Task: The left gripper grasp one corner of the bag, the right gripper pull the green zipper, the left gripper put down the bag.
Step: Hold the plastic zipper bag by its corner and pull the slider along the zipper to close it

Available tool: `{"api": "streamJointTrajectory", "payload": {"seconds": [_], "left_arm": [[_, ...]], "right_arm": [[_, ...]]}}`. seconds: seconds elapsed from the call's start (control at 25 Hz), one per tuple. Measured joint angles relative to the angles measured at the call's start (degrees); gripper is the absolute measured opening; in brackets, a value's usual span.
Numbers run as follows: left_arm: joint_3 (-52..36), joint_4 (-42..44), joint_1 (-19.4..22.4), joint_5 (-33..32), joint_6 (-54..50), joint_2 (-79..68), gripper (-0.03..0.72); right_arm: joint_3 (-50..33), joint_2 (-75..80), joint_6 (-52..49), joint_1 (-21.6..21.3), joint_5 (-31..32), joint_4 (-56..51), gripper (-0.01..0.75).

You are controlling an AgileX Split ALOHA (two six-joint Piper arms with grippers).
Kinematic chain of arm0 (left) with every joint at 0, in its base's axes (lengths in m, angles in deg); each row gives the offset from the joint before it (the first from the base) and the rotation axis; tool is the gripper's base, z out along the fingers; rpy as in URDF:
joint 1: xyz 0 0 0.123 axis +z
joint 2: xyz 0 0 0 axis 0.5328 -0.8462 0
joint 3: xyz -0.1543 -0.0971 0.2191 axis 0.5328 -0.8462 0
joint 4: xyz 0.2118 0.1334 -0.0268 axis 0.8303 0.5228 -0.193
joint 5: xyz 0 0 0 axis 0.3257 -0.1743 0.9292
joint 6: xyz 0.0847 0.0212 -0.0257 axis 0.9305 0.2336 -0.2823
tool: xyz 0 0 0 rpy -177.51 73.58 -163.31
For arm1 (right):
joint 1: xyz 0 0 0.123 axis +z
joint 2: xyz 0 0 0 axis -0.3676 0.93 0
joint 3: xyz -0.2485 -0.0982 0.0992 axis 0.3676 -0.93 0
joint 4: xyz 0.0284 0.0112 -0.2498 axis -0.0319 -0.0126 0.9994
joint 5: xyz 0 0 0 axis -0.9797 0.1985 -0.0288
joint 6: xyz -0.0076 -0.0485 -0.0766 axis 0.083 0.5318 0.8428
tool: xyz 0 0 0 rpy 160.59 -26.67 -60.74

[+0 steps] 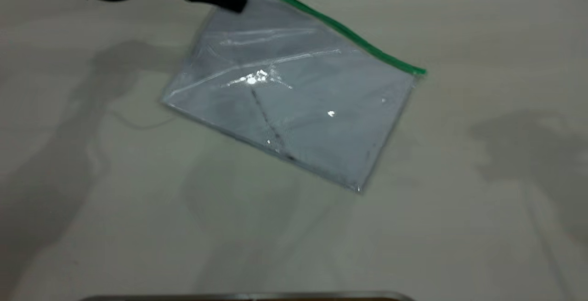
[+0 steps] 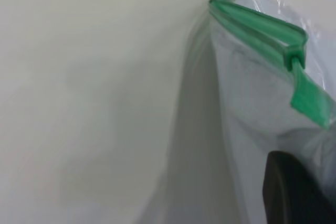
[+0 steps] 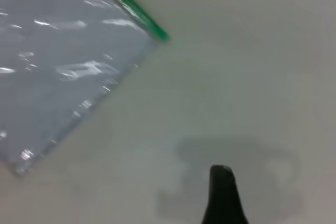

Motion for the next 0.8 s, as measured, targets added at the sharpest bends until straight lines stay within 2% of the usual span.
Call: {"api": "streamJointTrajectory", "payload": {"seconds": [0.28,0.4,0.64,0.8], "left_arm": [[2.89,10.70,-8.67,-0.59,0.55,0.00,0.053],[2.89,12.45,-11.23,-0.89,1.48,0.00,0.053],[2.89,12.68,-13.46,-0.89,4.97,0.00,0.053],[2.89,9.91,-13.67,-0.89,10.45,0.00,0.053]], "right_arm": [[7.14,8.47,2.50,5.95,1.45,-4.42,0.557],[10.26,12.13,4.35,8.29,1.64,-4.80,0.549],[14.29,19.86,9.50,11.38,1.64,-6.00,0.548],[16.28,23.46,15.83,12.69,1.59,-11.02,0.547]]}}
